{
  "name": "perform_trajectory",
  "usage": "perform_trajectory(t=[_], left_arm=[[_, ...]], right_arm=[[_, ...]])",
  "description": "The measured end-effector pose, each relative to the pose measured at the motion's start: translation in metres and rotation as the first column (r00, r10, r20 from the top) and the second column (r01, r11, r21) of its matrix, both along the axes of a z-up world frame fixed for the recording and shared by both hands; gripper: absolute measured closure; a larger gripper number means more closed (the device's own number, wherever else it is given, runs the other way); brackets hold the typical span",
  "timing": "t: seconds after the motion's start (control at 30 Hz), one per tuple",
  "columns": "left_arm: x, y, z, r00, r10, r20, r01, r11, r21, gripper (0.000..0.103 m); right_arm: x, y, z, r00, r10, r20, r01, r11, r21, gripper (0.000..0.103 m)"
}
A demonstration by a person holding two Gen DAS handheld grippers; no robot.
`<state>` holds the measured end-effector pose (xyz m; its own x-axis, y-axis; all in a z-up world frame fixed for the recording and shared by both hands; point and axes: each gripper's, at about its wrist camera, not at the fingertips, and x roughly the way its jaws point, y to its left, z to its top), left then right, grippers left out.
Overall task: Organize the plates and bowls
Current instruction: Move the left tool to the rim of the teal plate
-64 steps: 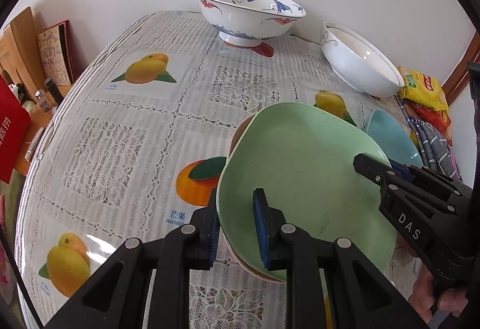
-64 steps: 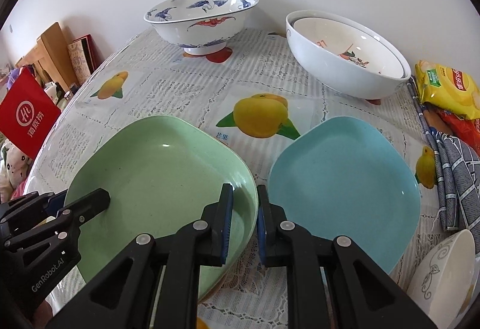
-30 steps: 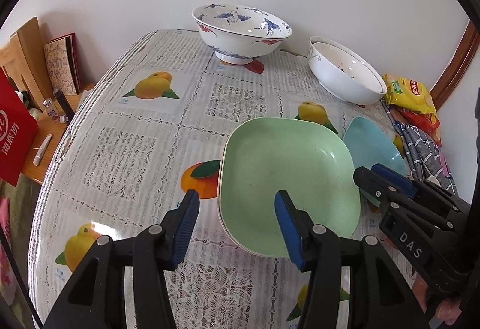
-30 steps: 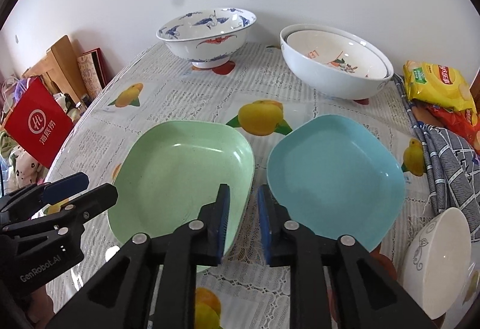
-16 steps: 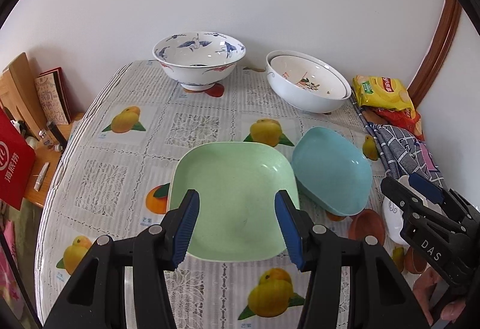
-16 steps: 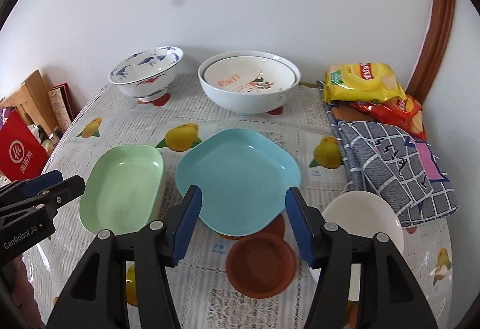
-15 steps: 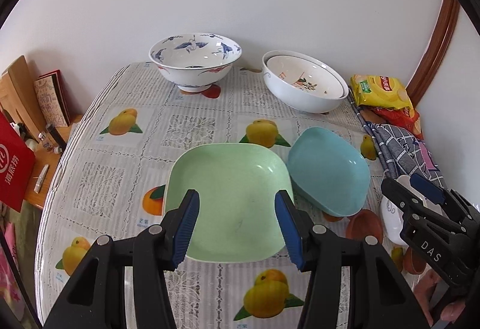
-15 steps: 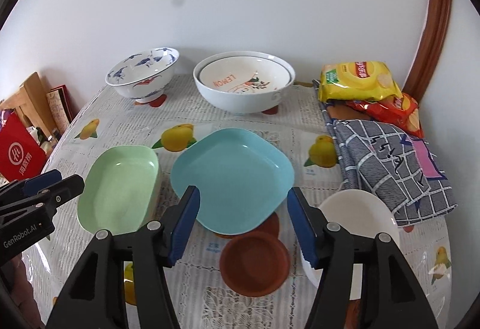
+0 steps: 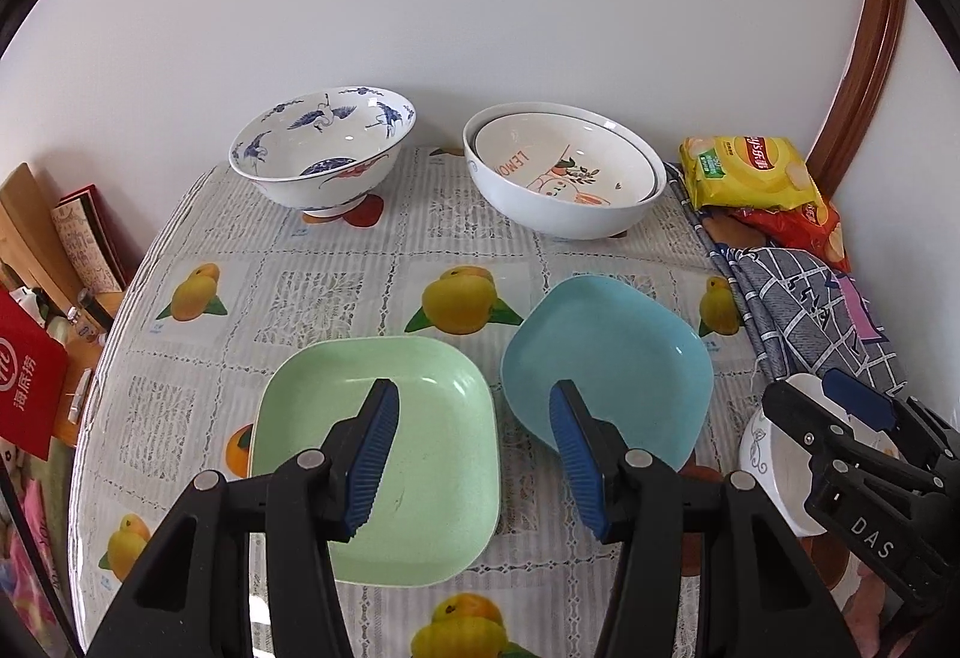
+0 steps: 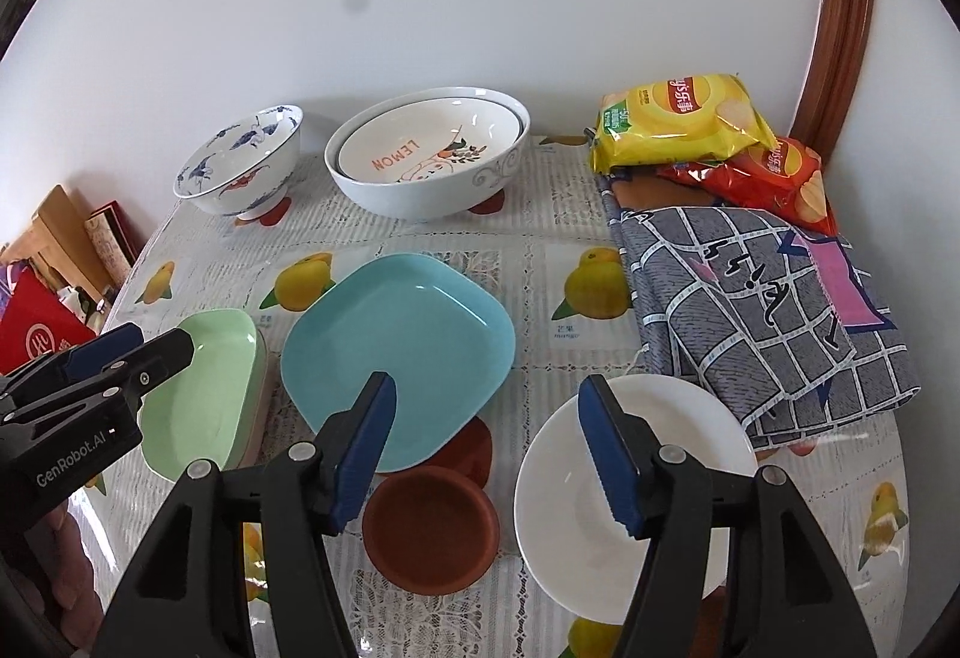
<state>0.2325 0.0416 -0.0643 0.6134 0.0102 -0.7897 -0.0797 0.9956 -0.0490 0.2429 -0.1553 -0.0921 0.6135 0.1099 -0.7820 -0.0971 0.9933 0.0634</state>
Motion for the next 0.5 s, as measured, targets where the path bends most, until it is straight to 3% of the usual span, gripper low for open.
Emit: perform_trajectory(t=[0.5], left_arm=[[0.045, -0.014, -0.026, 0.997, -0.05, -0.061, 0.051, 0.999, 0.01, 0.053]], right_arm=[[0.042, 0.004, -0.029, 0.999, 0.003, -0.046, -0.003, 1.0, 0.007, 0.041]])
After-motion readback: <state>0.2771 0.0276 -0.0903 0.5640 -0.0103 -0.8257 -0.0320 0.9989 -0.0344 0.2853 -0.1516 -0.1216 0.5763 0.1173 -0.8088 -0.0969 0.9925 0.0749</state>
